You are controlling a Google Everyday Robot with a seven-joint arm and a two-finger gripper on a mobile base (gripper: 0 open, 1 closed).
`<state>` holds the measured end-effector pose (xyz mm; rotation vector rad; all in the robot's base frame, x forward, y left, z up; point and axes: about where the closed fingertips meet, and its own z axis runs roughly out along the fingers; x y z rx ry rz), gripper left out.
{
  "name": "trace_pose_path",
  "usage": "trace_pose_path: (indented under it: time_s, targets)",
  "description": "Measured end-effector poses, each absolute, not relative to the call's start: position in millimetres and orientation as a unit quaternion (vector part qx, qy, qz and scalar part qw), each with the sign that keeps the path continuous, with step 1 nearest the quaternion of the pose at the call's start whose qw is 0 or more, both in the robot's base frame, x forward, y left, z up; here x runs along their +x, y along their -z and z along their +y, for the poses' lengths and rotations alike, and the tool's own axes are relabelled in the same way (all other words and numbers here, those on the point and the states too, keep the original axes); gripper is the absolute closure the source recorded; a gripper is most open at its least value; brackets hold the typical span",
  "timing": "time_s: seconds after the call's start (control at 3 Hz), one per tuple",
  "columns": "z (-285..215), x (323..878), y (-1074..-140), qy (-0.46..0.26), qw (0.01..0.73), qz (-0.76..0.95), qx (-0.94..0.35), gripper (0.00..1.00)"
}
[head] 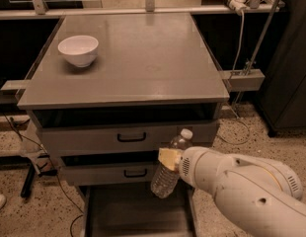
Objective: Place water bottle into bottom drawer
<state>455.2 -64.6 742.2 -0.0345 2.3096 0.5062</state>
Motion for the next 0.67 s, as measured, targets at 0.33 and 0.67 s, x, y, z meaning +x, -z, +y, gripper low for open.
trace_pose_path:
  time_s: [0.33, 0.67]
  targets:
    - [-59.6, 432.7, -699.1, -0.226, 0.338, 0.913, 0.042, 1.00]
    - [-62.6, 422.8, -659.5, -0.254, 0.307, 0.910, 0.113, 1.00]
